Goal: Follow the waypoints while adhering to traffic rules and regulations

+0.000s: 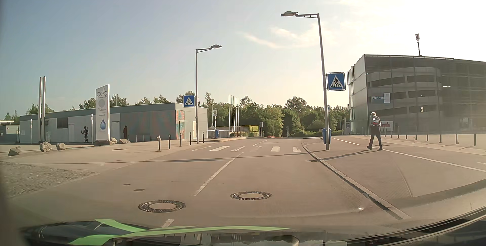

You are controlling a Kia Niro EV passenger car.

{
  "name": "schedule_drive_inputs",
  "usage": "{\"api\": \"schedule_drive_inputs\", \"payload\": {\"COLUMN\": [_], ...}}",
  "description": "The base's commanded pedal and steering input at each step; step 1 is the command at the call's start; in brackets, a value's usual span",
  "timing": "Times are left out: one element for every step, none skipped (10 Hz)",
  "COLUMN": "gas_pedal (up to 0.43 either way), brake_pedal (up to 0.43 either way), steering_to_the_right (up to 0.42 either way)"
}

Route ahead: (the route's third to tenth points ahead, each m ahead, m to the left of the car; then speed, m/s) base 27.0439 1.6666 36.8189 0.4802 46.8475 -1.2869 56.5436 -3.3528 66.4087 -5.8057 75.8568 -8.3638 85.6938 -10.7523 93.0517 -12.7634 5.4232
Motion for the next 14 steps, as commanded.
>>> {"api": "schedule_drive_inputs", "payload": {"gas_pedal": [0.000, 0.000, 0.000, 0.000, 0.000, 0.000, 0.000, 0.000, 0.000, 0.000, 0.000, 0.000, 0.000, 0.000], "brake_pedal": [0.213, 0.220, 0.226, 0.226, 0.226, 0.226, 0.226, 0.226, 0.226, 0.226, 0.213, 0.213, 0.220, 0.213], "steering_to_the_right": [0.033, 0.035, 0.035, 0.035, 0.035, 0.034, 0.029, 0.021, 0.016, 0.014, 0.012, 0.010, 0.006, 0.001]}}
